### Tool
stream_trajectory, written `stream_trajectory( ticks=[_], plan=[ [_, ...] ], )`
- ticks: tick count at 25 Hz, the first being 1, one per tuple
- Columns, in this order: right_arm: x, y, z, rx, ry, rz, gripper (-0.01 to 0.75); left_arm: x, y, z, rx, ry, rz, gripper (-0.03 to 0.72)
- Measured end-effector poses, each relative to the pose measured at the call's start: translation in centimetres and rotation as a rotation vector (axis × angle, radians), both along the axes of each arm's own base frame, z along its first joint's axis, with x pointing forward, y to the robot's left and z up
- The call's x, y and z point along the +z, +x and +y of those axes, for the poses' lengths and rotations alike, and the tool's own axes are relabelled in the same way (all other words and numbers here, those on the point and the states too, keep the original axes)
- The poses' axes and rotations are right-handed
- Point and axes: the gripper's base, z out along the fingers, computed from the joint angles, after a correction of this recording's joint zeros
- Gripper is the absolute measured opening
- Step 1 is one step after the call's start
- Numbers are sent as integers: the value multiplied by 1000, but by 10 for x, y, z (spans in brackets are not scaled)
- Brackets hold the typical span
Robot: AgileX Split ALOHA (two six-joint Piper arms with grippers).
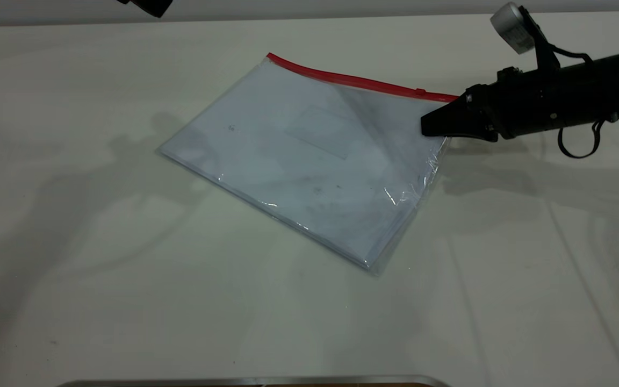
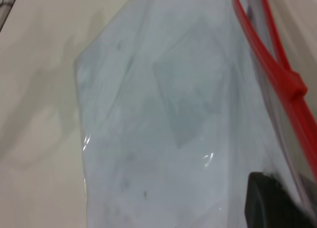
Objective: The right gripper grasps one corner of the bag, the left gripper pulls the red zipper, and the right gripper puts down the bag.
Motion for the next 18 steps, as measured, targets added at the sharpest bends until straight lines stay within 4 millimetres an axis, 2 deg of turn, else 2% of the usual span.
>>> stream_trajectory(
  ticks=[5,9,14,18],
  plan=[
    [33,8,12,244,-85,-134,33,1,1,0,-37,17,-29,586],
    [60,5,36,427,-139,-224,33,1,2,-5,-84,37,-74,586],
    [81,-1,73,601,-167,-307,33,1,-7,-32,-245,70,-126,586],
    [94,-9,97,712,-116,-330,33,1,-18,-57,-408,100,-170,586]
  ],
)
